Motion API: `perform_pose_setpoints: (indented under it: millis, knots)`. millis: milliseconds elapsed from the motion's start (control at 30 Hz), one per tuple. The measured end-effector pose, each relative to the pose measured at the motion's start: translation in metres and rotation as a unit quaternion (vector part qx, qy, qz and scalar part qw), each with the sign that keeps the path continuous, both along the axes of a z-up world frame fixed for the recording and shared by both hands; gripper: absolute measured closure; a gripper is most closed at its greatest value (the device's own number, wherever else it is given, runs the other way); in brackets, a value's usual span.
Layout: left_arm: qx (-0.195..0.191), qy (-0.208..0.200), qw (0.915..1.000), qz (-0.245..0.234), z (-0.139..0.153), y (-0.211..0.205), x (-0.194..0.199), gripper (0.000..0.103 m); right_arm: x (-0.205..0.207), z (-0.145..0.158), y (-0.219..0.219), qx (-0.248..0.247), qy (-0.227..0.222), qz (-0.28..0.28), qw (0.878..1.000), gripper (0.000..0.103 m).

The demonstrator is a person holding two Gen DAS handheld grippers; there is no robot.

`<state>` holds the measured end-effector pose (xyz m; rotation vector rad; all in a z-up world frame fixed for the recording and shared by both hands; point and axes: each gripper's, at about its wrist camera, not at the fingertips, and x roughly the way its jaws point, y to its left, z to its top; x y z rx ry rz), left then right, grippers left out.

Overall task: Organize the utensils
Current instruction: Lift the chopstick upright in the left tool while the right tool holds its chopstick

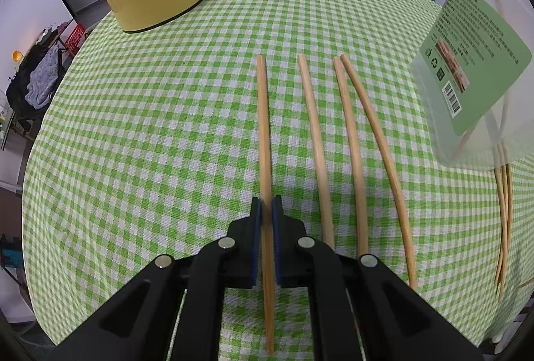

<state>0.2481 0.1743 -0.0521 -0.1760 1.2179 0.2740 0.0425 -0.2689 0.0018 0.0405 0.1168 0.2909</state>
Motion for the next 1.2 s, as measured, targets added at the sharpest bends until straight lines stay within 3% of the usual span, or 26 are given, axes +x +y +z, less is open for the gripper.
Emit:
perform_pose_setpoints:
  millis: [400,600,867,1200]
  knots:
    - [0.008,-0.03,0.9995,0.006,0.012,0.006,-0.016,0.099,0.002,0.0,-0.001,0.002,0.002,0.0,1.0,0.096]
    - [0.017,-0.08,0.9967,0.002,0.035,0.001,-0.026,0.099,0.002,0.0,-0.001,0.003,0.002,0.001,1.0,0.096]
    - [0.02,-0.183,0.9828,-0.014,0.073,-0.022,-0.059,0.099,0.003,-0.002,0.0,0.003,0.005,0.0,1.0,0.096]
    - [0.026,-0.269,0.9628,-0.011,0.098,-0.045,-0.087,0.099,0.004,-0.003,0.004,-0.003,0.013,0.0,1.0,0.096]
